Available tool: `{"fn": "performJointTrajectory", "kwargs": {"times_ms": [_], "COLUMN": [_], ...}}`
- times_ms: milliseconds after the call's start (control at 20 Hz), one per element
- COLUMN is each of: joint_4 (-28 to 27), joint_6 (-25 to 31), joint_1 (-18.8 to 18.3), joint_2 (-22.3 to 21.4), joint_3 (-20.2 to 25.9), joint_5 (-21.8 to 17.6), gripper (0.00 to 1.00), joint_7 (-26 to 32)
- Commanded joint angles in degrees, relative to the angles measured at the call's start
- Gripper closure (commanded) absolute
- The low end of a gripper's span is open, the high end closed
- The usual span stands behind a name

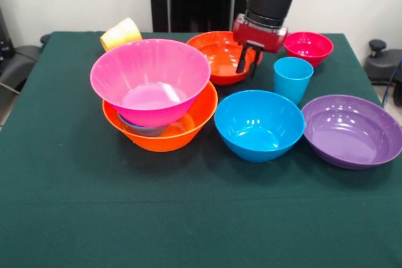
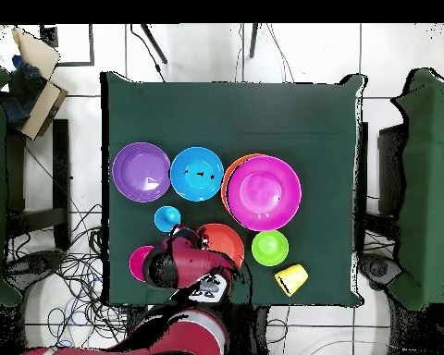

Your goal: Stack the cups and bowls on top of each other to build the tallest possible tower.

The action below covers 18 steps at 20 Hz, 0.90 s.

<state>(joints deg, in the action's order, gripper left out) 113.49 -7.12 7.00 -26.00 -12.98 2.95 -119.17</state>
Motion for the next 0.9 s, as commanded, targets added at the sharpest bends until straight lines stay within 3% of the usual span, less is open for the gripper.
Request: {"fn": "performJointTrajectory", "kwargs": {"times_ms": [50,900], "joint_4": [-2.67,-1.08], "joint_6": [-1.53,-0.83], "joint_1": [-2.96,-4.05], "joint_2": [0.64,-0.91], "joint_3": [6.74,6.34], "joint_5": [-3.19,-5.43], "gripper": [1.0,1.0], "joint_7": [-5.57,-5.51]}}
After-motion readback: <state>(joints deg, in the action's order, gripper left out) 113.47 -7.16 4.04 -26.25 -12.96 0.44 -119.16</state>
